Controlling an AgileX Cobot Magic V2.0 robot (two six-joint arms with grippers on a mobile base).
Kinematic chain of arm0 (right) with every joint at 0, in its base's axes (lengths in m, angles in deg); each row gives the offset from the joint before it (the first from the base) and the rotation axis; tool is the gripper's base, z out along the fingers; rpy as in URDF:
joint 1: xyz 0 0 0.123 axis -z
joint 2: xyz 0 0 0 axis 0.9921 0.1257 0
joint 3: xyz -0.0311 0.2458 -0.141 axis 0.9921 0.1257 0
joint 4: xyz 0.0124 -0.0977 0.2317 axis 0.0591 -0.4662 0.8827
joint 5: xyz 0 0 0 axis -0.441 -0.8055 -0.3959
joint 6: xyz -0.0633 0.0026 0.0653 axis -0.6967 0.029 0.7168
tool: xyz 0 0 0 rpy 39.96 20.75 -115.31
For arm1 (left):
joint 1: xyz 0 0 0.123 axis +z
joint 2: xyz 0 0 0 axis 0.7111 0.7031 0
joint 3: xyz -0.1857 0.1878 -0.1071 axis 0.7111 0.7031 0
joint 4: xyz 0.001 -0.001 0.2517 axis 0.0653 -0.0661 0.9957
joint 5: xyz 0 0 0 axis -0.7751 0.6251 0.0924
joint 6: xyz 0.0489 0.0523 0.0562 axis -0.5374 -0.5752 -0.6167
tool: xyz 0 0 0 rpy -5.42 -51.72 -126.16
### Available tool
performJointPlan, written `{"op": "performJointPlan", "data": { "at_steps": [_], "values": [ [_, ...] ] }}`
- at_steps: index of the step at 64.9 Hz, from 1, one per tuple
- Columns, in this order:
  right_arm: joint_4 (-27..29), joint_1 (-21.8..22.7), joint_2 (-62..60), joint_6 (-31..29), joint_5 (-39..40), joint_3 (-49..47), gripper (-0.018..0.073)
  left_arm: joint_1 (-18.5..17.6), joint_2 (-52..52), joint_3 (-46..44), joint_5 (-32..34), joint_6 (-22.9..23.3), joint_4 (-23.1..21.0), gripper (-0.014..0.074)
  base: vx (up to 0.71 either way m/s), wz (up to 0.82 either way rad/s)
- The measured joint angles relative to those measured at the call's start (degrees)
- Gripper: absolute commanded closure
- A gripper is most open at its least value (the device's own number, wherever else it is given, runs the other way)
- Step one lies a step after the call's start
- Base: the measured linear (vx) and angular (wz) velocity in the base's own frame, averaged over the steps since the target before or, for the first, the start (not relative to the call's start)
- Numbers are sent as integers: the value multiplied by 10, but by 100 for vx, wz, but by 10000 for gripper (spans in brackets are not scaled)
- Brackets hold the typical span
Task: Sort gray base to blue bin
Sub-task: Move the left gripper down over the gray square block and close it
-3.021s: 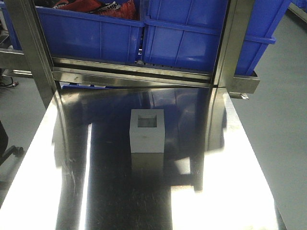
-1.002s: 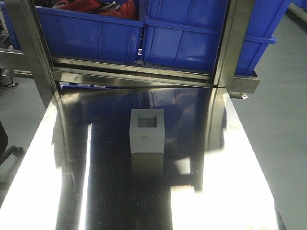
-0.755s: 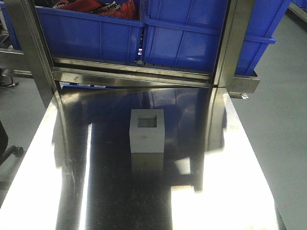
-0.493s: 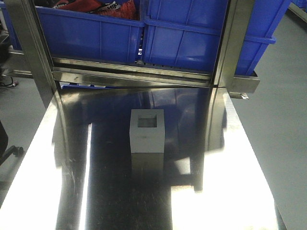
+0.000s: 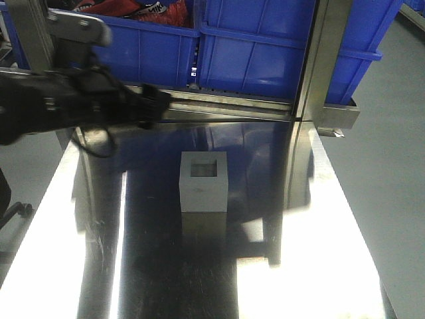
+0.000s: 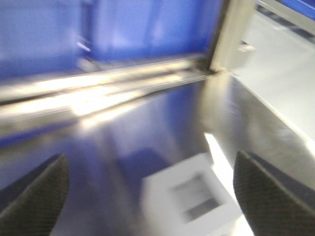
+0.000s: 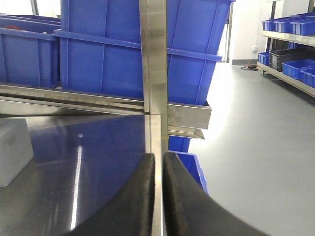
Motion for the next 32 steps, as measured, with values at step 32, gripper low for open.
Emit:
{"op": "performJointPlan", "data": {
  "at_steps": [32],
  "values": [
    [0,0,0,0,0,0,564,-17,247,-170,-69,127,-2,-36,0,0]
  ]
}}
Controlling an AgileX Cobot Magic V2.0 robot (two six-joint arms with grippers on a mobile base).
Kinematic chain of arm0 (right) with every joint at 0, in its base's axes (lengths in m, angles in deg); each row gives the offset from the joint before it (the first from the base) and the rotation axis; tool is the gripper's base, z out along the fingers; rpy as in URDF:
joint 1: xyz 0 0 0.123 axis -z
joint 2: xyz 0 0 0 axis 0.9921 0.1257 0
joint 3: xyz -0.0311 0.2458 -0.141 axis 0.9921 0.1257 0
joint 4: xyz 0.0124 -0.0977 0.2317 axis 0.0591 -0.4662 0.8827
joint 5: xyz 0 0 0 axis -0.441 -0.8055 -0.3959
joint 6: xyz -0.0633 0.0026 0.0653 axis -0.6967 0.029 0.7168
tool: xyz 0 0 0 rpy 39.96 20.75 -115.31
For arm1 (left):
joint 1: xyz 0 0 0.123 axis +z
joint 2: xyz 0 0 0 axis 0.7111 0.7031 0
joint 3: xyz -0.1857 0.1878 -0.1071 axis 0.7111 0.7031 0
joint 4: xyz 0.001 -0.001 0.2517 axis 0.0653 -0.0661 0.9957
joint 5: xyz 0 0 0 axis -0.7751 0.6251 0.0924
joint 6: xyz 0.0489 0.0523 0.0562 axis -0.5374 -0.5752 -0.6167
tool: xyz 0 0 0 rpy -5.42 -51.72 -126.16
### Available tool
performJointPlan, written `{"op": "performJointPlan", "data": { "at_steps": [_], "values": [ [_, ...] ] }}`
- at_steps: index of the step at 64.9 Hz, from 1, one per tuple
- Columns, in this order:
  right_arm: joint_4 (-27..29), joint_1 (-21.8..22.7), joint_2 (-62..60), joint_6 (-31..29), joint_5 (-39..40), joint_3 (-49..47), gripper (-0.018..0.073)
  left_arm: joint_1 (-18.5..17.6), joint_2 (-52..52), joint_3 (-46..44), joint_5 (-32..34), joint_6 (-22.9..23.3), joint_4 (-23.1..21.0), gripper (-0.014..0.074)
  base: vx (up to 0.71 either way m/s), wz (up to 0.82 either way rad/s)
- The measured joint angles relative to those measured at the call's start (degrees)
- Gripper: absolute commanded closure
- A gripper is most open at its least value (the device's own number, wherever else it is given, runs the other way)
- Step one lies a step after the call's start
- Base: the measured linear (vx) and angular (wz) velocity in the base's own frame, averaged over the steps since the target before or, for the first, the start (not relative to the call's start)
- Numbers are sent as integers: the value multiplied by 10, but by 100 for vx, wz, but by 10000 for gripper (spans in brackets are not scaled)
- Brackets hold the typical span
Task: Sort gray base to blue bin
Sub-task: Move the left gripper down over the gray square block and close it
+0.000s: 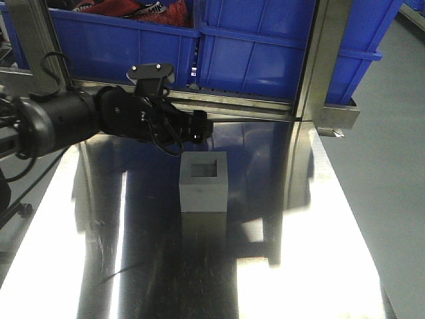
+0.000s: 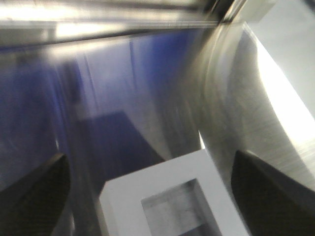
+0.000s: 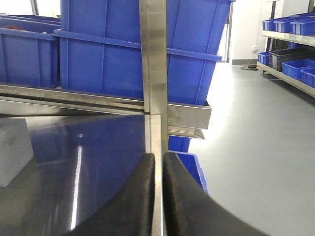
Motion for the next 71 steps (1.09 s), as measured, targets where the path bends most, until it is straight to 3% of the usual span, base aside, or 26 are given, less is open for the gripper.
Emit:
{"op": "performJointPlan", "data": {
  "at_steps": [28,52,71],
  "values": [
    [0,0,0,0,0,0,564,0,47,-8,-52,61,2,-34,0,0],
    [0,0,0,0,0,0,564,0,66,-8,-92,67,1,-25,0,0],
    [0,0,0,0,0,0,564,0,65,-10,-102,67,0,34,0,0]
  ]
}}
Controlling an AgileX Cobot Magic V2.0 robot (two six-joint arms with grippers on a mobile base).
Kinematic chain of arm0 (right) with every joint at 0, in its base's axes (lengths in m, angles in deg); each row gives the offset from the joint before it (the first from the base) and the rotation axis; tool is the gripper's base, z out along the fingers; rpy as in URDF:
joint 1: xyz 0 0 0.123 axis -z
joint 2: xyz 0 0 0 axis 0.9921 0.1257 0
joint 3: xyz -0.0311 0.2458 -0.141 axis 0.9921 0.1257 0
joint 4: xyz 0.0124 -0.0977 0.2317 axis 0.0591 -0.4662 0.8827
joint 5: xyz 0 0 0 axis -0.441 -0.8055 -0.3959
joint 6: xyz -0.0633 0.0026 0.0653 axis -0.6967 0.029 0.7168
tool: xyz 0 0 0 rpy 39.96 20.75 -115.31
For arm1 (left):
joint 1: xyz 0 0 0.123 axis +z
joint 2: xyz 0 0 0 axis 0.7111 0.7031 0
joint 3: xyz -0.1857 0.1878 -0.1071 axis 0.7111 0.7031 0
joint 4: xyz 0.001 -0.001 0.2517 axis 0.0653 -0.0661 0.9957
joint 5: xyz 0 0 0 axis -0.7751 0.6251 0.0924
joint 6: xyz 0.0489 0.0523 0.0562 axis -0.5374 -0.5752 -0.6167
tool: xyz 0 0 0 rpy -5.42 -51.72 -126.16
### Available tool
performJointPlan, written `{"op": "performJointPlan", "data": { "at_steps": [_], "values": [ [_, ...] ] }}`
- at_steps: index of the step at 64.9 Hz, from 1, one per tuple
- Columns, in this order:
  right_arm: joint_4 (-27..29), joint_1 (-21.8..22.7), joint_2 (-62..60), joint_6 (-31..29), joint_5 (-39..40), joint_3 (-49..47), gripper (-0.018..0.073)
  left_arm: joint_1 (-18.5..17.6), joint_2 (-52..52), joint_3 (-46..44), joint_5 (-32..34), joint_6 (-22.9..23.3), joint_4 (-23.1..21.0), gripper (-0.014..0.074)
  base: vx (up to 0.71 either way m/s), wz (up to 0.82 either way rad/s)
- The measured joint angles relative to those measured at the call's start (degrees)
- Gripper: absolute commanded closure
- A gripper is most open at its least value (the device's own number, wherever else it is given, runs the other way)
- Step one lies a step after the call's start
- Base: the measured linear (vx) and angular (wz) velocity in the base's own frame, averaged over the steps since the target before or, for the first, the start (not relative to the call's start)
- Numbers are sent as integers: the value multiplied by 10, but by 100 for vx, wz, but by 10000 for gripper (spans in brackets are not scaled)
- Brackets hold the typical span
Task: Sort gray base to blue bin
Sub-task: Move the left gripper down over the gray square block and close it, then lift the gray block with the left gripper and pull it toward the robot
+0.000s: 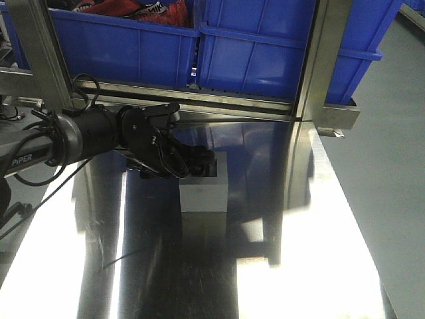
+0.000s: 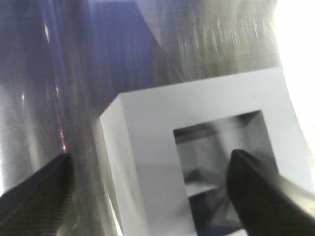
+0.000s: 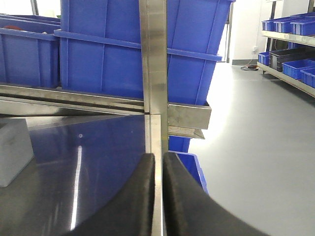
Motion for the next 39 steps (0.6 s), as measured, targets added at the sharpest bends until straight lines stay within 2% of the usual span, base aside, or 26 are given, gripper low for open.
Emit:
{"op": "performJointPlan", "data": {
  "at_steps": [11,17,39],
  "values": [
    [0,0,0,0,0,0,564,0,1,-4,-13,0,-2,64,0,0],
    [0,0,0,0,0,0,564,0,1,-5,-16,0,-5,111,0,0],
    [0,0,0,0,0,0,564,0,0,-11,-30,0,-12,466,0,0]
  ]
}}
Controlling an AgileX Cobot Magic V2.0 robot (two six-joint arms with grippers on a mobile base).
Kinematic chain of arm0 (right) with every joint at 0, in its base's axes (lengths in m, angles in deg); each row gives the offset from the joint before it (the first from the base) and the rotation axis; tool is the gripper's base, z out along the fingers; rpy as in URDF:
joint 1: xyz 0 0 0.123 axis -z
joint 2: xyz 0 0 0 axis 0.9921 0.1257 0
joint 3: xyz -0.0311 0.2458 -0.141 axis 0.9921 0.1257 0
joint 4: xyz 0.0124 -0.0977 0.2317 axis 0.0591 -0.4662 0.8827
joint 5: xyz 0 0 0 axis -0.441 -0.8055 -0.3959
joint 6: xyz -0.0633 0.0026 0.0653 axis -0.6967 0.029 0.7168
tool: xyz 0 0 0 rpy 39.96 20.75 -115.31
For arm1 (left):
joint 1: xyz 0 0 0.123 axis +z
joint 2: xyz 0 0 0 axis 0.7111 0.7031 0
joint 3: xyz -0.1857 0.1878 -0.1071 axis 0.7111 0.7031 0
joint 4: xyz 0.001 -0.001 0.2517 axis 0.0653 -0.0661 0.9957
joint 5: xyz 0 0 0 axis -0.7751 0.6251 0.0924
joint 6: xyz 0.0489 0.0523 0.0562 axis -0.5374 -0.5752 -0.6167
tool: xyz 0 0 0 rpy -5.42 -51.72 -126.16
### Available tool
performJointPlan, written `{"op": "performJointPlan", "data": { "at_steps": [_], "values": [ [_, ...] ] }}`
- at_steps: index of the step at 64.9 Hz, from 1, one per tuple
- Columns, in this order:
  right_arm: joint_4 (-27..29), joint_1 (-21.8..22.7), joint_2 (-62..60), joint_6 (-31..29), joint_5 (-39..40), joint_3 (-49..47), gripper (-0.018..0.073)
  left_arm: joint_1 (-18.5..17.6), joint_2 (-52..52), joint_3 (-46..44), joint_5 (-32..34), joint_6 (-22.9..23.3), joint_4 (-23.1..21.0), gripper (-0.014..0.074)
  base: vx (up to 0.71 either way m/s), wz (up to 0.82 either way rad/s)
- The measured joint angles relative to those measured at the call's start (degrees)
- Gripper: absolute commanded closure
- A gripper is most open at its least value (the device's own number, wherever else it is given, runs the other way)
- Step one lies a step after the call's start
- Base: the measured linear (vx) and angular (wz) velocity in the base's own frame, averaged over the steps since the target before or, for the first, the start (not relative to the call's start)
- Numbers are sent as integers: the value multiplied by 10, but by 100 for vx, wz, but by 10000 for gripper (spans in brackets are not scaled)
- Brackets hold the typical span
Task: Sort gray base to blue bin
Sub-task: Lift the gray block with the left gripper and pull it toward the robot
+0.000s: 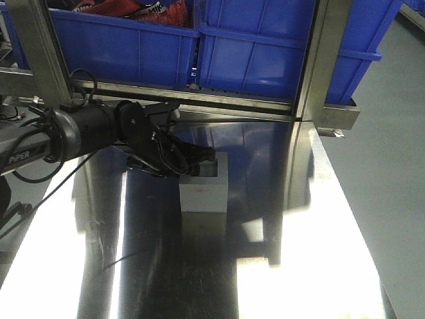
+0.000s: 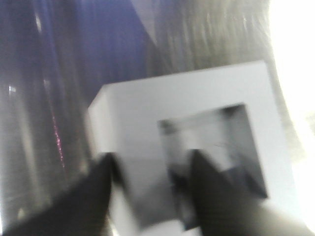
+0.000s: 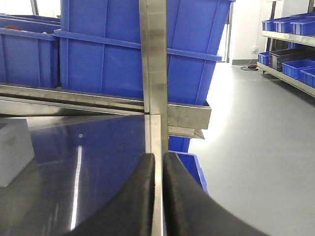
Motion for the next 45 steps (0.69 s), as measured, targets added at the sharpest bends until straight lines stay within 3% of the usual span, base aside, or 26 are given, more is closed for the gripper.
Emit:
{"op": "performJointPlan", "data": {
  "at_steps": [13,33,45],
  "values": [
    [0,0,0,0,0,0,564,1,0,0,3,-13,5,595,0,0],
    [0,0,0,0,0,0,564,0,-27,12,10,-24,32,592,0,0],
    [0,0,0,0,0,0,564,0,-102,15,48,-31,50,592,0,0]
  ]
}}
